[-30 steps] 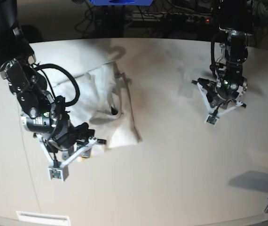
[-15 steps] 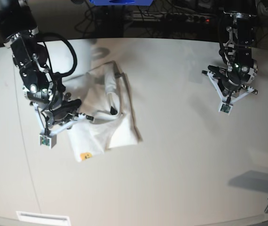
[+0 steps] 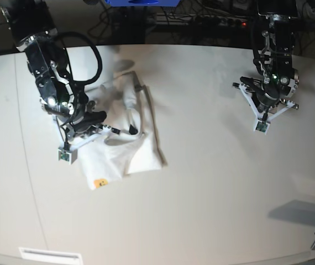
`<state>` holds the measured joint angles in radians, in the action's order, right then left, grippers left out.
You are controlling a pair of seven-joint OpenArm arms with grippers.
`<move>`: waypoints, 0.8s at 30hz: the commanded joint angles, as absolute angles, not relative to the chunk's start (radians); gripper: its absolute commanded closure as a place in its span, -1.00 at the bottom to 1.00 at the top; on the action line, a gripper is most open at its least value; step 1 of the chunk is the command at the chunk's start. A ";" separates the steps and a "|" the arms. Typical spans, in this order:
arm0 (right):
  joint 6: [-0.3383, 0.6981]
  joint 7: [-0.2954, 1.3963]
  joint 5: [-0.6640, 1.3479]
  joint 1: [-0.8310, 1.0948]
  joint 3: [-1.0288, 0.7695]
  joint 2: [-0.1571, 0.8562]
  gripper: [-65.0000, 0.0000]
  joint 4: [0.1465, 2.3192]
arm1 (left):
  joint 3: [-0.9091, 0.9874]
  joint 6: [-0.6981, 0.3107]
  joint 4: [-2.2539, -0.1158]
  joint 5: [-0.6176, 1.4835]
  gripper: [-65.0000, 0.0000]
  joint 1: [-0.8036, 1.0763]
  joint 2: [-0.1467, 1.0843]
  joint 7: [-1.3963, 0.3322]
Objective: Fold the T-shirt properly
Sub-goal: 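Lay the shirt down with the right gripper and release it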
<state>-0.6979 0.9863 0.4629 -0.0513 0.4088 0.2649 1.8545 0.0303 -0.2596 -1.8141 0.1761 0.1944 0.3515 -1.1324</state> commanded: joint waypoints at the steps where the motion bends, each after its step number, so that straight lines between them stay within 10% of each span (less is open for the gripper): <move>1: -0.698 0.940 0.452 -0.070 0.403 0.263 0.99 1.857 | 0.036 -0.254 -1.833 0.170 1.00 0.188 0.363 -1.119; 24: -0.698 0.909 0.452 -0.142 0.455 0.180 0.99 1.755 | 0.036 -0.254 -1.830 0.170 1.00 0.182 0.367 -1.119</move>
